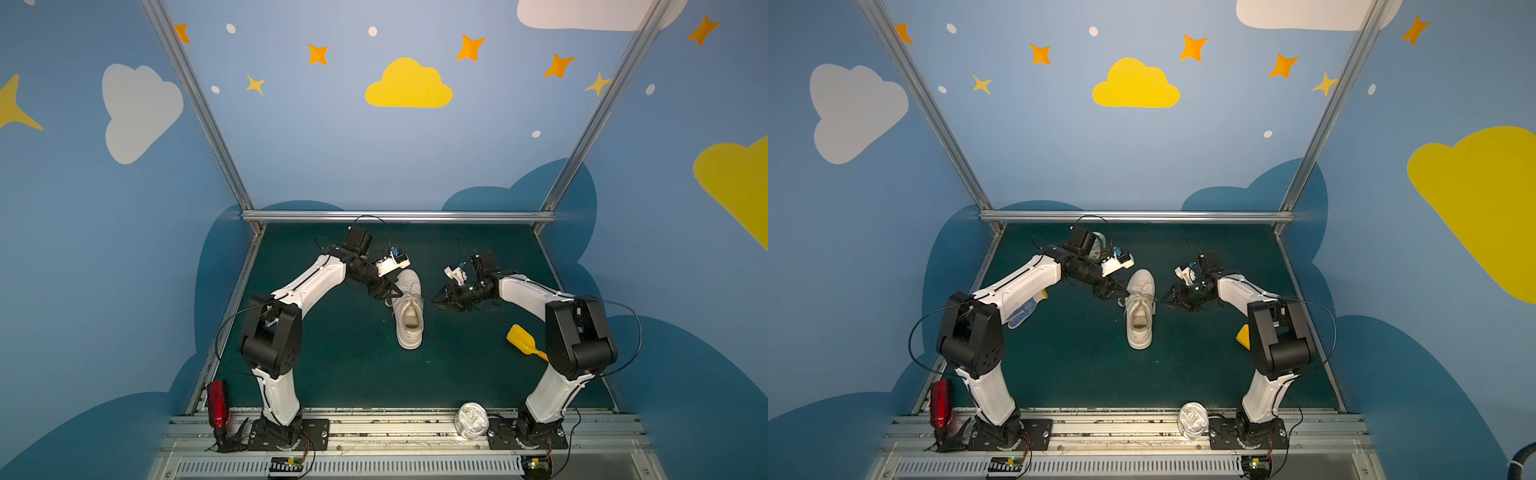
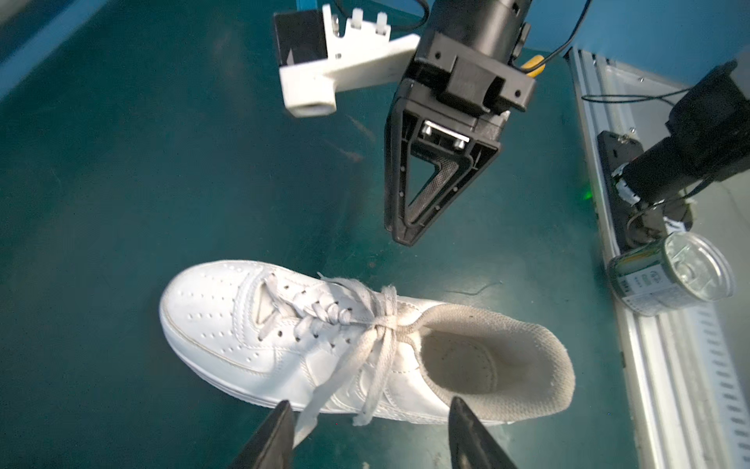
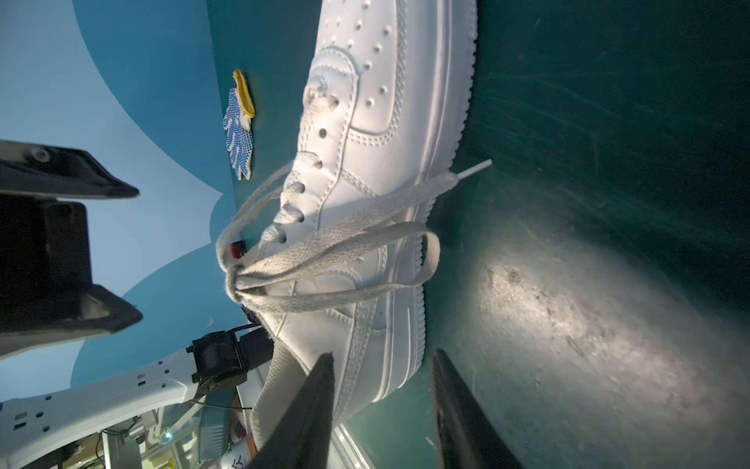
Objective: Tie the shoes
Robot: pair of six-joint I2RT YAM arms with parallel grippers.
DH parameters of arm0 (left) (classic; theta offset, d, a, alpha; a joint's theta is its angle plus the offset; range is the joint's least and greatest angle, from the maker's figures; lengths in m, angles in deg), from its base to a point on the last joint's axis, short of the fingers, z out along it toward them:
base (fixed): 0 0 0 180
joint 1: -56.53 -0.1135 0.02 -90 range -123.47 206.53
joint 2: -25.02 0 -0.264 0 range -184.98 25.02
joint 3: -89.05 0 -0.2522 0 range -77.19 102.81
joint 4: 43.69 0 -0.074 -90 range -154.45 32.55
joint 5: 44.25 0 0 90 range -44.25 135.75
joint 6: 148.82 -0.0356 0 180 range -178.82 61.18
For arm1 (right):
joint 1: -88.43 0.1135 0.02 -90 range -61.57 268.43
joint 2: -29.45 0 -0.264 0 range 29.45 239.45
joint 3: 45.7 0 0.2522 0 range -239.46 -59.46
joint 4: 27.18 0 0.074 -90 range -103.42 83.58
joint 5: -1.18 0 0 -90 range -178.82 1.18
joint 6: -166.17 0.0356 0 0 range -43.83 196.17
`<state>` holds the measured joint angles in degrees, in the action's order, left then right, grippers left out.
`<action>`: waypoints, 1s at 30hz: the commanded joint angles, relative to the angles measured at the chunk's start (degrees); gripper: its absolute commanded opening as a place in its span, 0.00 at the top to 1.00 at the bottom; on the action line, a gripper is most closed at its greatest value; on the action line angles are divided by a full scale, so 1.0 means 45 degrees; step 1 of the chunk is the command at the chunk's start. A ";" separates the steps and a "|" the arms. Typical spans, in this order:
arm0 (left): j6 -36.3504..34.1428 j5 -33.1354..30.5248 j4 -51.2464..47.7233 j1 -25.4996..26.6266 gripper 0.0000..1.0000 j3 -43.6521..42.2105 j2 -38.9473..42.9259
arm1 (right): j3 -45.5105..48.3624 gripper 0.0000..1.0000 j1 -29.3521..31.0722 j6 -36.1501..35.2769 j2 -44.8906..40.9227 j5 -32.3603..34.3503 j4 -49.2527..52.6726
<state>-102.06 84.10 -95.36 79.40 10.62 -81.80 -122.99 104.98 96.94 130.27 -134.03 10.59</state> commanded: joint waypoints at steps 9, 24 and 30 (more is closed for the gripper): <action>-0.5105 -0.0406 -0.3757 0.0097 0.43 0.3047 -0.2344 | -0.0238 0.62 -0.0106 -0.1325 -0.0890 -0.0085 0.0950; -0.7474 -0.0886 -0.6040 0.0556 0.58 0.4976 -0.3773 | -0.0721 0.64 -0.0246 -0.1318 -0.0489 -0.0208 0.1228; -0.7265 -0.1590 -0.5208 0.0751 0.65 0.4759 -0.3888 | -0.0785 0.64 -0.0264 -0.1279 -0.0489 -0.0266 0.1244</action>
<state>-134.15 78.07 -119.21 82.50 32.45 -98.48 -124.83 104.00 91.54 127.49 -134.36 15.09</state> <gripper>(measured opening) 0.357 0.360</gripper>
